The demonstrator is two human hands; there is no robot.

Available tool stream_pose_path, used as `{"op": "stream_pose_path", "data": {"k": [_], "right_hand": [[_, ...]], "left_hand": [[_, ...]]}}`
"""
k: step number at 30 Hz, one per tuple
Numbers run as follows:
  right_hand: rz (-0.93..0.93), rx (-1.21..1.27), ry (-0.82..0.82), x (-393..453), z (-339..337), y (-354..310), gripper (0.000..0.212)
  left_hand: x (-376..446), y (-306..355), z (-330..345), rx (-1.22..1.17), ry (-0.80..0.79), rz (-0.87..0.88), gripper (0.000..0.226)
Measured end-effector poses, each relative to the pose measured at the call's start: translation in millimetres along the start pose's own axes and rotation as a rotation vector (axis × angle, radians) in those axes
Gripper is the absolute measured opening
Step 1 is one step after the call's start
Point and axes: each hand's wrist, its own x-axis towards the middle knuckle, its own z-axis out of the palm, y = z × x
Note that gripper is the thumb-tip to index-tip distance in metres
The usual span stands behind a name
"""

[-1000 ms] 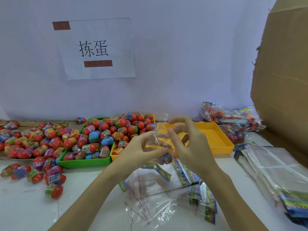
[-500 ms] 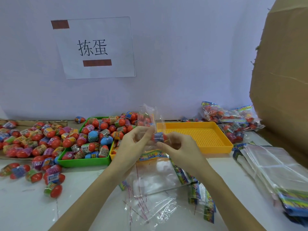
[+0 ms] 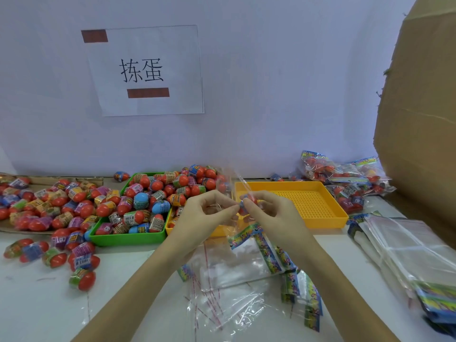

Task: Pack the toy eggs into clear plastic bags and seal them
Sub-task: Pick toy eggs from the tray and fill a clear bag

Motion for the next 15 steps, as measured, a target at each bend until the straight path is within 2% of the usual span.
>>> {"op": "stream_pose_path", "data": {"k": [5, 15], "right_hand": [[-0.041, 0.056, 0.004, -3.2, 8.5, -1.3, 0.022], [0.032, 0.008, -0.057, -2.2, 9.3, 0.7, 0.015]], "left_hand": [[2.0, -0.5, -1.9, 0.057, -0.007, 0.021, 0.011], [1.0, 1.3, -2.9, 0.068, -0.035, 0.036, 0.019]]}}
